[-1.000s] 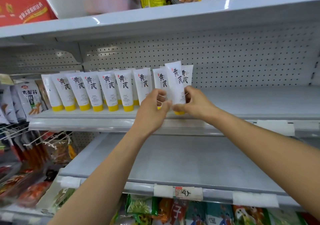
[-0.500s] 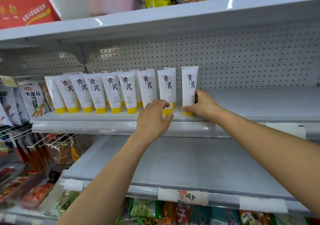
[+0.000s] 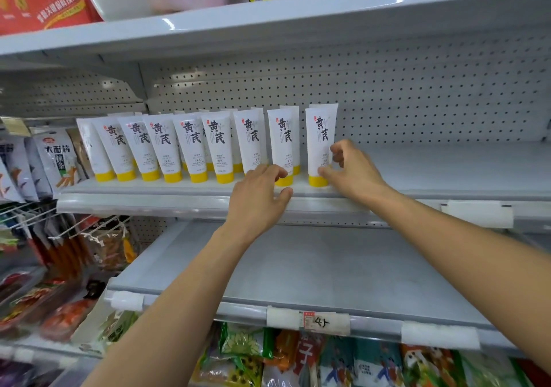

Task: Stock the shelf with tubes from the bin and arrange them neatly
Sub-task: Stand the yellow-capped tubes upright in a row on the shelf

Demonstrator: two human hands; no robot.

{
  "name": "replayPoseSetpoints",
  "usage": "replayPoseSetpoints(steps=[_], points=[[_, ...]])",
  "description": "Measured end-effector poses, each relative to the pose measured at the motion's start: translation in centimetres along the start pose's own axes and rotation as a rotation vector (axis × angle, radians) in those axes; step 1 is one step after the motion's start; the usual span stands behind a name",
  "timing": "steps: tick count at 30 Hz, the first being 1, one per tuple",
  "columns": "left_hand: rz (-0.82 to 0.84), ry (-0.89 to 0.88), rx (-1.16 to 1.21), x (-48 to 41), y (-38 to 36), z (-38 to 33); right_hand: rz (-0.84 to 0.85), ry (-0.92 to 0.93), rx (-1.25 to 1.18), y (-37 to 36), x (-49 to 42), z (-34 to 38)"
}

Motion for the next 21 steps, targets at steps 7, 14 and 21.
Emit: replayPoseSetpoints(steps=[7,14,21], points=[[-0.076,0.047,0.079,5.7,0.3,-0.6,-0.002,0.275,0.212,-0.8,6.9,3.2],[0.017,0.153,0.087,13.0,-1.5,3.2,0.204,0.416,0.227,-7.9,12.2,5.8],[0.061,0.401,0.149,20.6,-0.3,15.5,0.435,0.51,0.187,-20.5,15.0,10.9]])
Point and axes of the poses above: each hand's wrist, its own x-axis away from the middle knuckle, its own y-axis out of the back of the hand, z = x × y, the point moved 9 cm from there along -x, towards the middle knuckle, and after that the axes turned 10 degrees about z, right-handed, at the moved point
